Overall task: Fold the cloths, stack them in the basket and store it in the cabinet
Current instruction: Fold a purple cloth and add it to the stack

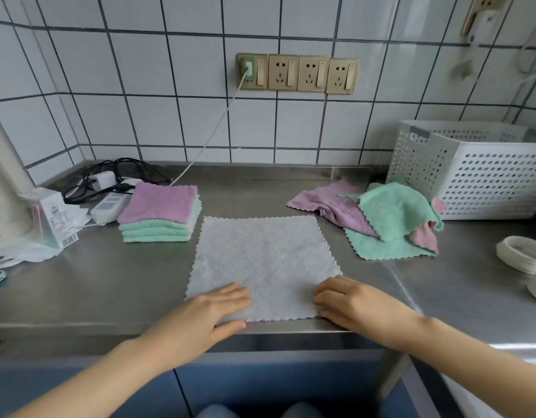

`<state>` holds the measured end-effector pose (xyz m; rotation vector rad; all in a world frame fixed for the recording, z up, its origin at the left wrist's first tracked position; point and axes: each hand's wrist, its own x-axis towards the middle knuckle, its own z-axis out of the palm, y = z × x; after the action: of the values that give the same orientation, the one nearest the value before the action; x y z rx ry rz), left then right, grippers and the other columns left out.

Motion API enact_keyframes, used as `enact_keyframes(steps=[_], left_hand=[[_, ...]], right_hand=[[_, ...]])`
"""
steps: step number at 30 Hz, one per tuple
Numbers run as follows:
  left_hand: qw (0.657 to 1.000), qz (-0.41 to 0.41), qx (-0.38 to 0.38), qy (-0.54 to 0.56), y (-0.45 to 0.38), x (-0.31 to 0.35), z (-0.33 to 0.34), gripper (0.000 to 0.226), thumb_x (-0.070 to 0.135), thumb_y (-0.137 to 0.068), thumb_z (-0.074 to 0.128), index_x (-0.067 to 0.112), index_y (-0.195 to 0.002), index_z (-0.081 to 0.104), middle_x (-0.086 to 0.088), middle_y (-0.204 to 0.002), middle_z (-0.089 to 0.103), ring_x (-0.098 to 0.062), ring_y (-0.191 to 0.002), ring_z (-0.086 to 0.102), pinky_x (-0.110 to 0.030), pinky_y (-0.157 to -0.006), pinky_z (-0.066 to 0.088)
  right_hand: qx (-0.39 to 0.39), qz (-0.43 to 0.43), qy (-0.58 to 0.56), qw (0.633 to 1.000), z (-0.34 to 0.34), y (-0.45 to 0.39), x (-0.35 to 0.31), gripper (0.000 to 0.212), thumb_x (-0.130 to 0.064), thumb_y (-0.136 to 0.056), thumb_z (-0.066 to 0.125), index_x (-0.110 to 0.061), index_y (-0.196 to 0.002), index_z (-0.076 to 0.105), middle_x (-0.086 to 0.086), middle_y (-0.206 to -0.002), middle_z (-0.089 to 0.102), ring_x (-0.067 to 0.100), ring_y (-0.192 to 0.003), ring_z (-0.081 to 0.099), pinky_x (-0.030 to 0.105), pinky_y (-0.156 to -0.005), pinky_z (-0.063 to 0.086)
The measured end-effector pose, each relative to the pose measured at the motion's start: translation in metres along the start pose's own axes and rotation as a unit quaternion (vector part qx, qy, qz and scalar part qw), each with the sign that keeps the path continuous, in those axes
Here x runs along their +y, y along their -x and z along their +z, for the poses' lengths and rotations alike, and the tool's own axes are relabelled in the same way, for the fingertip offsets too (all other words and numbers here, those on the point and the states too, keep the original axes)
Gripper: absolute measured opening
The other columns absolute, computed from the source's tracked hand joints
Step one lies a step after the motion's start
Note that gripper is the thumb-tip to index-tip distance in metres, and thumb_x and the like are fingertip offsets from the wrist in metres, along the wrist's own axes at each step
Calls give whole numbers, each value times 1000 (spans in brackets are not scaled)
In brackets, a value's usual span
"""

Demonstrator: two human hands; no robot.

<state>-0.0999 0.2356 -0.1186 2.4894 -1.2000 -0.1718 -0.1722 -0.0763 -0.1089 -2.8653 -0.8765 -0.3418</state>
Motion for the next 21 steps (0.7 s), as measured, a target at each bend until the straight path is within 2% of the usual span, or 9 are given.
enact_keyframes(steps=[2,5,7,9,12,15,17,19,21], left_hand=[[999,5,18,-34,1,0,-1,63,64,-84,22,41,-142,34,32,-146,16,21,-134,5,-3,-109,0],[995,14,47,-82,2,-3,-3,43,30,-100,40,33,-142,39,23,-147,28,12,-135,22,-7,-110,11],[994,21,51,-98,3,-10,-5,49,12,-97,46,31,-142,40,18,-148,33,4,-133,34,-15,-112,23],[993,14,37,-110,7,-18,-9,61,2,-94,41,34,-145,33,22,-149,26,4,-135,31,-15,-113,18],[993,-26,22,-117,13,-33,-15,80,-11,-85,31,38,-148,22,29,-147,14,7,-138,20,-10,-110,8],[993,-52,40,-96,20,-37,-21,76,-8,-87,32,39,-147,24,33,-141,19,2,-135,33,-9,-106,23],[993,-60,67,-83,25,-33,-23,67,2,-93,35,43,-145,24,36,-135,26,-2,-120,50,-11,-88,37],[990,-52,107,-79,29,-29,-22,53,20,-97,40,44,-143,28,34,-130,38,-2,-102,58,-16,-78,44],[986,-31,127,-100,32,-30,-18,40,41,-96,38,41,-136,37,24,-128,53,-5,-102,59,-23,-80,50]], right_hand=[[-27,-7,41,999,-2,1,-1,23,-21,-94,50,-19,-116,57,-1,-117,56,17,-102,57,29,-81,52],[-61,29,64,996,-6,3,-3,51,-8,-88,50,-26,-134,38,-4,-131,41,17,-114,47,30,-86,50],[-50,64,59,995,-7,4,-2,63,-1,-84,46,-28,-139,32,-5,-132,39,15,-115,44,29,-87,48],[-32,103,26,994,-5,3,3,61,2,-81,45,-26,-136,40,-5,-127,46,15,-113,48,30,-85,48],[-5,126,-34,991,-2,2,11,33,-8,-82,47,-19,-110,61,-4,-110,58,20,-98,60,34,-80,50],[20,144,-69,987,-2,5,17,22,-10,-84,53,-18,-100,66,-4,-102,65,16,-92,63,32,-80,50],[55,156,-91,982,-3,7,18,20,-5,-82,62,-15,-98,70,-4,-101,69,10,-91,64,21,-83,48],[92,176,-107,974,-5,9,16,17,-4,-81,69,-13,-95,73,-6,-95,71,2,-90,62,6,-80,43],[107,198,-127,966,-8,11,12,12,-9,-83,70,-15,-93,74,-13,-89,70,-10,-87,59,2,-76,40]])
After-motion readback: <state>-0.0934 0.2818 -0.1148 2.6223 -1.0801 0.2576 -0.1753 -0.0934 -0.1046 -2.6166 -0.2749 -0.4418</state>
